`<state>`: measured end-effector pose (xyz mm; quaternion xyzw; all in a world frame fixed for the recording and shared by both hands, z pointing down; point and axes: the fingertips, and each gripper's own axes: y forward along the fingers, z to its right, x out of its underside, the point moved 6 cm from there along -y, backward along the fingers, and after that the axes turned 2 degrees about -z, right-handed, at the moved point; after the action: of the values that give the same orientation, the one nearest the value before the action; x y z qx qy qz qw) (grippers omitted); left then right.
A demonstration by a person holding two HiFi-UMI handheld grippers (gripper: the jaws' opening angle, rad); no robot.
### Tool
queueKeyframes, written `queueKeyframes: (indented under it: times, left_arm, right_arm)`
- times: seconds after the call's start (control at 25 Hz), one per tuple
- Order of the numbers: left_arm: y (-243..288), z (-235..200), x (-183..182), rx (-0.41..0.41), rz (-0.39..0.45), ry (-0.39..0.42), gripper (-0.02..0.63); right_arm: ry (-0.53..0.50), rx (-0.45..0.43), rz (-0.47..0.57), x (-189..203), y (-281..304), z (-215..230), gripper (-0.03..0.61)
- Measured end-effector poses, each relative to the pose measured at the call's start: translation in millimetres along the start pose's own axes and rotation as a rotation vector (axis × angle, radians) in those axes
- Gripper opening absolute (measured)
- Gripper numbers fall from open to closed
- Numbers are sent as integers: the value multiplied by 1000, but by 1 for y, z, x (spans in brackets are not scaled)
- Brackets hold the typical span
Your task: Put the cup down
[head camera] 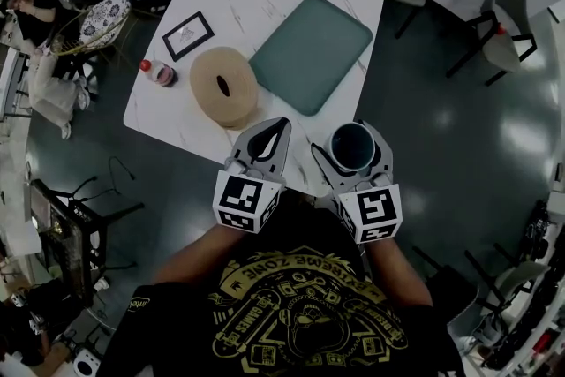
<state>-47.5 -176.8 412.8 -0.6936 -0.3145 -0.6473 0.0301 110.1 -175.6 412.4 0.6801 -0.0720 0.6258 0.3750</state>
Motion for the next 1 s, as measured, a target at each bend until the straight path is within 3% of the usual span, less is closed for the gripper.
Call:
queueKeyframes:
  times: [0.48,1.0]
  left_arm:
    - [53,-40,-8,13,-37,67,9]
    - [96,-87,4,-50,-86,-1,9]
  right_arm:
    - [8,15,2,-11,69,28,393]
    - [14,12,-10,6,132,45,393]
